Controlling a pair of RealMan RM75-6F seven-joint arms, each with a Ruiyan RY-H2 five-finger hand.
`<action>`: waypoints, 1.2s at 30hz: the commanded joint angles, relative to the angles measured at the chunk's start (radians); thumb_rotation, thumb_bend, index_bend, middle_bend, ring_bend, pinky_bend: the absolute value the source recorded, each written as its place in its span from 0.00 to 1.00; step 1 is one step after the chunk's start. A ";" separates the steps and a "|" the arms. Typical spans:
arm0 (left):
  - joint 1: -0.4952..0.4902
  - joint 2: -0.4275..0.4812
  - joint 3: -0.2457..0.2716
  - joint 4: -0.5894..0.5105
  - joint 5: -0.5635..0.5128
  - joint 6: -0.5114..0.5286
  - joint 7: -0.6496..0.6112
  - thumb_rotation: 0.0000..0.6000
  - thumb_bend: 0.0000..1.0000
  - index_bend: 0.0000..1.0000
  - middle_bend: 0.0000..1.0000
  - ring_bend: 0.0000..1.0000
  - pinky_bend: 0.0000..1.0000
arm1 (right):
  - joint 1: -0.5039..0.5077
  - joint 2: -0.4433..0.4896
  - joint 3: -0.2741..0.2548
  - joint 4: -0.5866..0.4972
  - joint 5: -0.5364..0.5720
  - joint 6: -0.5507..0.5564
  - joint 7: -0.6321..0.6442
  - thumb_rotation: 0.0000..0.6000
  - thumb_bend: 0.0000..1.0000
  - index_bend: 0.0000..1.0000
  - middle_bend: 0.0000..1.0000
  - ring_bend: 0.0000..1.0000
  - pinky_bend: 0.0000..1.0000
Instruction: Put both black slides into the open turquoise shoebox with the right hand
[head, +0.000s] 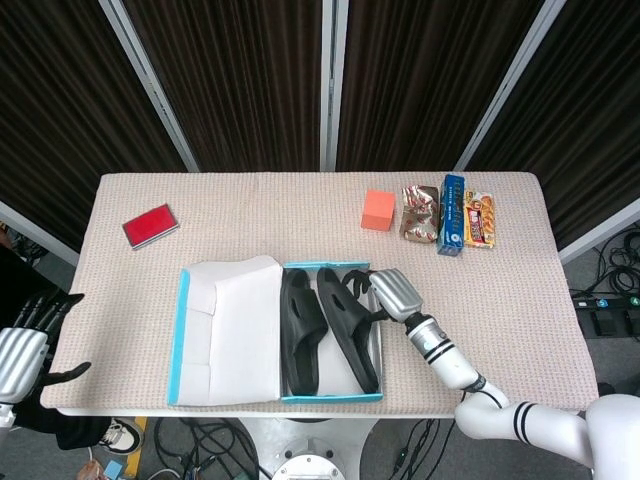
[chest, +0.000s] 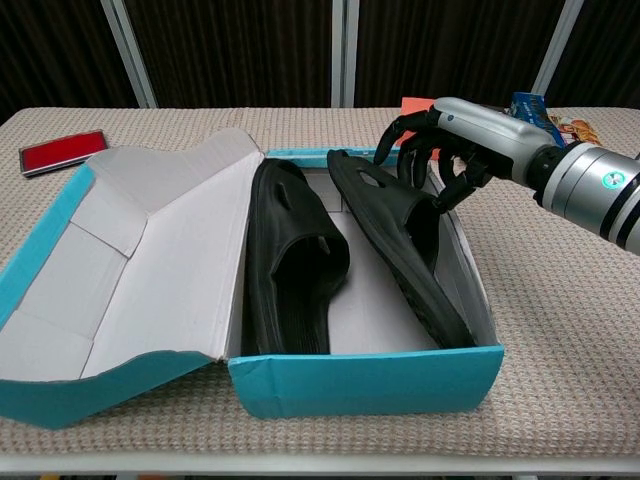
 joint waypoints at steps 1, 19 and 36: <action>0.002 -0.001 0.001 0.004 0.002 0.003 -0.004 1.00 0.00 0.11 0.15 0.01 0.08 | 0.001 -0.015 0.000 0.017 -0.014 0.021 -0.036 1.00 0.23 0.62 0.54 0.48 0.68; -0.002 0.002 0.003 -0.003 0.004 -0.006 -0.007 1.00 0.00 0.11 0.15 0.01 0.08 | 0.007 0.119 0.002 -0.112 0.026 -0.073 -0.010 1.00 0.00 0.22 0.25 0.14 0.30; -0.008 0.007 -0.002 -0.030 0.001 -0.014 0.022 1.00 0.00 0.11 0.15 0.01 0.08 | -0.105 0.388 0.082 -0.457 0.003 0.093 0.117 1.00 0.00 0.17 0.22 0.10 0.29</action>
